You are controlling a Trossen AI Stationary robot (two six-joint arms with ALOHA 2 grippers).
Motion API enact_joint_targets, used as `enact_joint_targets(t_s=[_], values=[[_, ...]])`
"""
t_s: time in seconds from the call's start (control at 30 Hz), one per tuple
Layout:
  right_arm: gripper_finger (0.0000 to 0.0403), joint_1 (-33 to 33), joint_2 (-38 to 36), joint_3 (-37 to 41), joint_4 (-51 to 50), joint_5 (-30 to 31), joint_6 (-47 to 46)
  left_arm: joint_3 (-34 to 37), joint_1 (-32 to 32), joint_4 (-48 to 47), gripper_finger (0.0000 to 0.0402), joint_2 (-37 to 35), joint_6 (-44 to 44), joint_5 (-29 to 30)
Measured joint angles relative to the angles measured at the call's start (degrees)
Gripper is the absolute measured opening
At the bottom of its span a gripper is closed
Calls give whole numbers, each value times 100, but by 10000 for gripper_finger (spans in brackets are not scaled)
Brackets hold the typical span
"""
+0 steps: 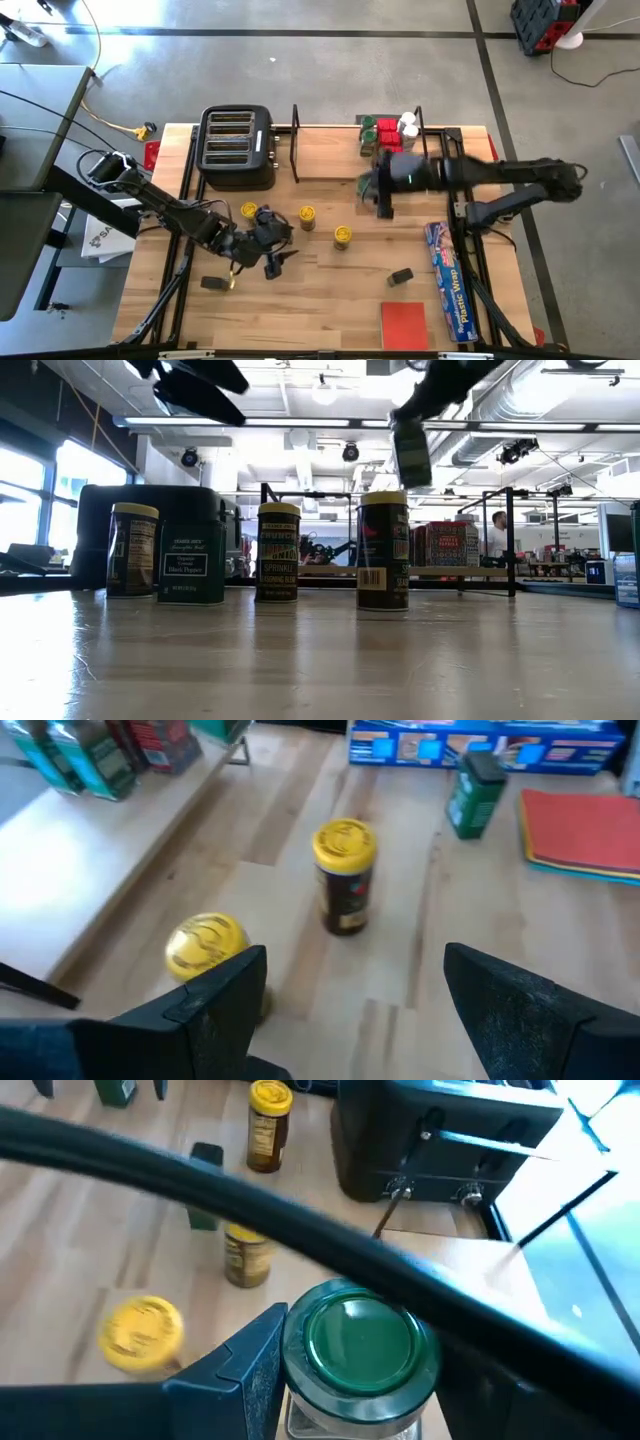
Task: Shelf spices
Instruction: Put the green seasoning bottle on the shelf aligned with the other green seasoning bottles
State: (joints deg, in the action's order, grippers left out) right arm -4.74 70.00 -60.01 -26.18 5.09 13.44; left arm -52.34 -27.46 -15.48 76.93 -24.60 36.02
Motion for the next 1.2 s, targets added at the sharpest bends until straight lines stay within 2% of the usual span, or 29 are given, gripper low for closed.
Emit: enact_joint_targets(t_s=[0.07, 0.2, 0.33, 0.47, 0.67, 0.93, 1.1, 1.2], values=[[192, -638, 110, 0, 26, -689, 522, 0, 125, 12, 301, 0, 114, -14], [192, -1605, 439, 0, 42, -1579, 1172, 0, 321, 72, 301, 0, 247, -5], [192, -2257, 843, 0, 78, -2179, 1606, 0, 481, 172, 301, 0, 417, 173], [192, -2648, 1280, 0, 114, -2516, 1903, 0, 674, 415, 301, 1, 705, 226], [192, -2838, 1664, 2, 214, -2617, 2242, 0, 989, 594, 301, 2, 1247, 68], [193, -2942, 1657, 2, 433, -2575, 2149, 0, 1205, 586, 301, 2, 1281, -146], [259, -2979, 1650, 2, 440, -2267, 2098, 0, 1208, 574, 301, 2, 1281, -240], [280, -2979, 1650, 2, 425, -2161, 2005, 0, 1208, 578, 301, 2, 1274, -248]])
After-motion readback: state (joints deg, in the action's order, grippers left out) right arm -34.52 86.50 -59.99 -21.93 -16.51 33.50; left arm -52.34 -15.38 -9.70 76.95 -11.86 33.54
